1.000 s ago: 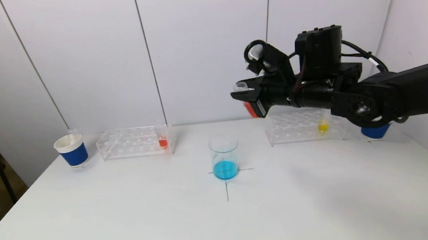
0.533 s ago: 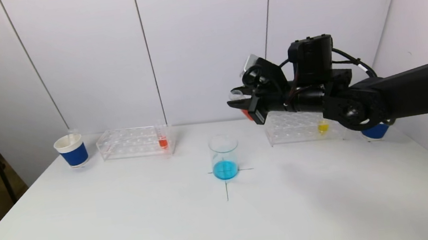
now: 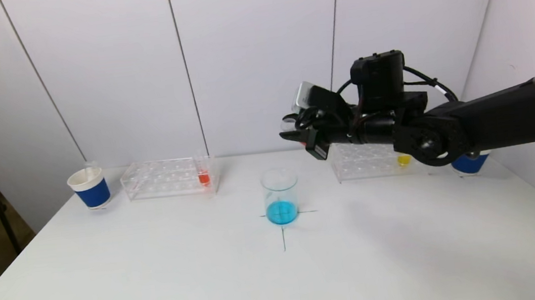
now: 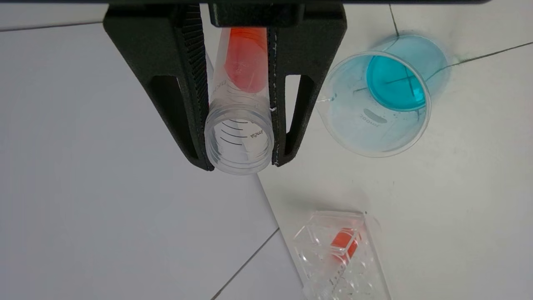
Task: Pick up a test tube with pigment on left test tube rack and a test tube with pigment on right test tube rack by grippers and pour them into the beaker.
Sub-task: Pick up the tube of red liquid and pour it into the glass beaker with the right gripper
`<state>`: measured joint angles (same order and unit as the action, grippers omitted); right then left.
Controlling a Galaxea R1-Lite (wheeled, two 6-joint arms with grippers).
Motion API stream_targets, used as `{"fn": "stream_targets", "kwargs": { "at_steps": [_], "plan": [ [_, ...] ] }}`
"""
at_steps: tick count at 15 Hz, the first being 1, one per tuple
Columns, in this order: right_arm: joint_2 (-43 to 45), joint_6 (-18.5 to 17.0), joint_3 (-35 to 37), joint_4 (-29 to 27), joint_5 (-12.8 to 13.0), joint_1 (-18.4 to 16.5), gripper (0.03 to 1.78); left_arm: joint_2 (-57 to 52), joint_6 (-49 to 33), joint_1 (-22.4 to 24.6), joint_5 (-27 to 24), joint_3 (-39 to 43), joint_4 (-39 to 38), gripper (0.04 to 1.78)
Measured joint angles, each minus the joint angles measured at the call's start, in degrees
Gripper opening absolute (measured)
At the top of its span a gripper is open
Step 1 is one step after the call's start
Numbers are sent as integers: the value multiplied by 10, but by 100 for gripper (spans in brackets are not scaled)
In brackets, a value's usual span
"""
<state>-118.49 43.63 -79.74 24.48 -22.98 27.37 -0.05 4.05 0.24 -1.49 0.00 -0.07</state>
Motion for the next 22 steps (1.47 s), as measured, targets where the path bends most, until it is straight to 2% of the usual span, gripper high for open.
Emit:
{"fn": "stream_targets", "kwargs": {
  "at_steps": [5, 15, 22],
  "plan": [
    [-13, 85, -7, -2, 0, -2, 47, 0, 0, 0, 0, 0, 0, 176],
    [-28, 186, -5, 10, -8, 2, 47, 0, 0, 0, 0, 0, 0, 176],
    [-41, 251, -7, 10, -2, 1, 47, 0, 0, 0, 0, 0, 0, 176]
  ]
}}
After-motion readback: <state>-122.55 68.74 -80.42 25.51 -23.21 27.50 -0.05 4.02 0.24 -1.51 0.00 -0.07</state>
